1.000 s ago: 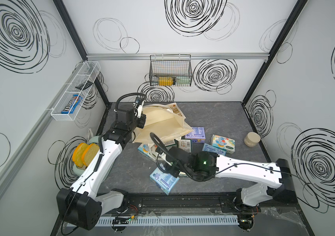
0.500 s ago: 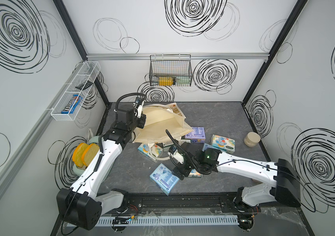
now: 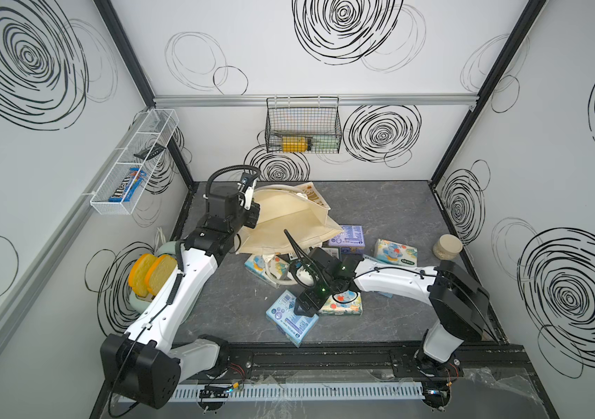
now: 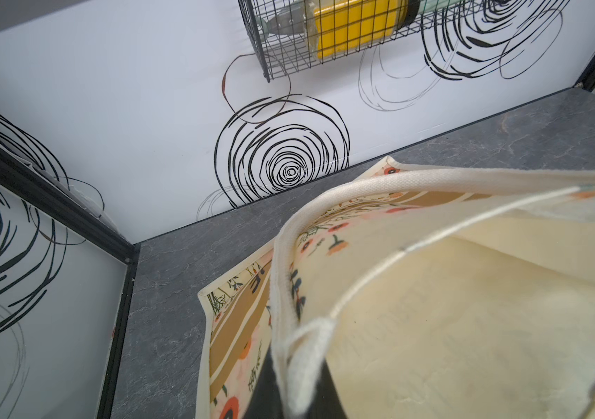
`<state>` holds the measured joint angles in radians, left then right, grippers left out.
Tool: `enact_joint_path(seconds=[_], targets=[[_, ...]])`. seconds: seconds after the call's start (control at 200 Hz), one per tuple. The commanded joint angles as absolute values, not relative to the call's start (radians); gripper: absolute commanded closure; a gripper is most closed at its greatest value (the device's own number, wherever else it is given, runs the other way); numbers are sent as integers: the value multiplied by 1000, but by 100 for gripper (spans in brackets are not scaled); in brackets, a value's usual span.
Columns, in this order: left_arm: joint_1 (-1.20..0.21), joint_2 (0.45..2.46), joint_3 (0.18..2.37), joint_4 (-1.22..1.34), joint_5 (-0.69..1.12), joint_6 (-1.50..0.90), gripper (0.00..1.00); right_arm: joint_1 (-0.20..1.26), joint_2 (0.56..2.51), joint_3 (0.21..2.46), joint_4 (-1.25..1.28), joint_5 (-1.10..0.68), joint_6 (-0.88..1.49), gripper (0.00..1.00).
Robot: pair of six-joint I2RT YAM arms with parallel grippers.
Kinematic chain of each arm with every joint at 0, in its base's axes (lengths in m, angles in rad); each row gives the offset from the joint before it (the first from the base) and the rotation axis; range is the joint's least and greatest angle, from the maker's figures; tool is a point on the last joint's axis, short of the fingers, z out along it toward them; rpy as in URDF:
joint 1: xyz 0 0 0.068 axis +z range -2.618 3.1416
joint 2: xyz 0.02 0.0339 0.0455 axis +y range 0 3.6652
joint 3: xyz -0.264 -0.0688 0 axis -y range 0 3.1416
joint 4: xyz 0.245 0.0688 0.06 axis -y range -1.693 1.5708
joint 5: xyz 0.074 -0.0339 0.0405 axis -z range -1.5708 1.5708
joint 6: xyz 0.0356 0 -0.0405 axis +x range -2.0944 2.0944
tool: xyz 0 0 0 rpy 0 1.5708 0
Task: Put tissues into the canvas bag
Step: Pick up the pack of facial tissues from the center of the board.
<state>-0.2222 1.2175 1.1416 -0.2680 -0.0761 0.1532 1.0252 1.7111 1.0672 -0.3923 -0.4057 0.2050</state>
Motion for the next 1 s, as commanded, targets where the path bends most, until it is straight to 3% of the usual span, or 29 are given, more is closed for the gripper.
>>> enact_joint_path(seconds=[0.0,0.1,0.28,0.38,0.515,0.721,0.996], targets=[[-221,1216,1149,-224,-75,146,100,1060,1721,1092,-395,-416,218,14],[-217,1216,1149,-224,-71,145,100,1079,1745,1092,-389,-422,224,16],[-219,1210,1146,-224,-73,146,100,1076,1779,1027,-321,-440,255,33],[-219,1210,1147,-224,-71,146,100,1067,1781,989,-286,-449,268,56],[-218,1210,1147,-222,-69,146,100,1057,1778,959,-267,-446,277,78],[-219,1210,1146,-224,-71,146,100,1055,1734,959,-279,-435,288,100],[-221,1213,1147,-223,-74,147,100,1048,1560,1047,-368,-435,302,100]])
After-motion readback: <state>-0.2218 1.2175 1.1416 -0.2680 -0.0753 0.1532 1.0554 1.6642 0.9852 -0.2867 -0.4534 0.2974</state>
